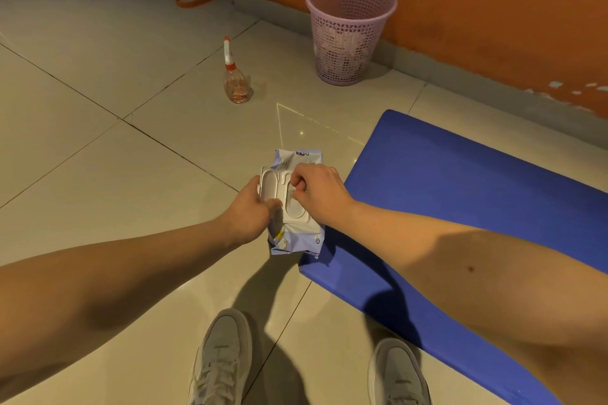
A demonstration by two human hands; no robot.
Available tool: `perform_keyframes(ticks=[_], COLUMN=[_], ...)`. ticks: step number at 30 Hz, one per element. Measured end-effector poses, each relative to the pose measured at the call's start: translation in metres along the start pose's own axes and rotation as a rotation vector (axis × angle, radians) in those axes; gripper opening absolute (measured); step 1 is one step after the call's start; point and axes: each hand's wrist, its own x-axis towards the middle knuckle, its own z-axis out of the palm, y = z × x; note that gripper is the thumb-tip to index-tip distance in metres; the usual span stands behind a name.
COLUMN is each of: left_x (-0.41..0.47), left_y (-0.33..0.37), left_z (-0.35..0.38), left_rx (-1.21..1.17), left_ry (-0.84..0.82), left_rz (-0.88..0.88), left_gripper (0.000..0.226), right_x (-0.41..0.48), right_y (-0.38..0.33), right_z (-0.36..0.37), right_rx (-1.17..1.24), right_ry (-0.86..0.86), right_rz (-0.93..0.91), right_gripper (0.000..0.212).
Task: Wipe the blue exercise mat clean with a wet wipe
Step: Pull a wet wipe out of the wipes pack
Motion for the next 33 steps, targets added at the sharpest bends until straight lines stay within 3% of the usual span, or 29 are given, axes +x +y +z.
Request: perform_keyframes(ticks=[11, 19, 26, 31, 33], left_x=[0.004, 0.005, 0.002, -0.002, -0.002], left_y=[0.001, -0.002, 0.003, 0.006, 0.007], left_z=[0.002, -0.001, -0.009, -0.007, -0.006], left_rx=[-0.002, -0.067, -0.144, -0.123, -0.126], left_ry=[0.012, 0.070, 0.081, 0.092, 0.069], left_rz=[-0.028, -0.118, -0.067, -0.057, -0.074], left_gripper=[0.049, 0.038, 0.029, 0.022, 0.031], right_x=[0.003, -0.004, -0.016, -0.022, -0.018], right_y=[0.002, -0.001, 0.004, 0.000, 0.000], right_z=[-0.002, -0.008, -0.003, -0.005, -0.004], right_rx=[-0.179, -0.083, 0.055, 0.257, 0.331], right_ry=[-0.027, -0.055, -0.051, -0.061, -0.062], right_rz=[-0.014, -0.113, -0.249, -0.087, 0.005], right_gripper=[0.016, 0.015, 0.007, 0.009, 0.012])
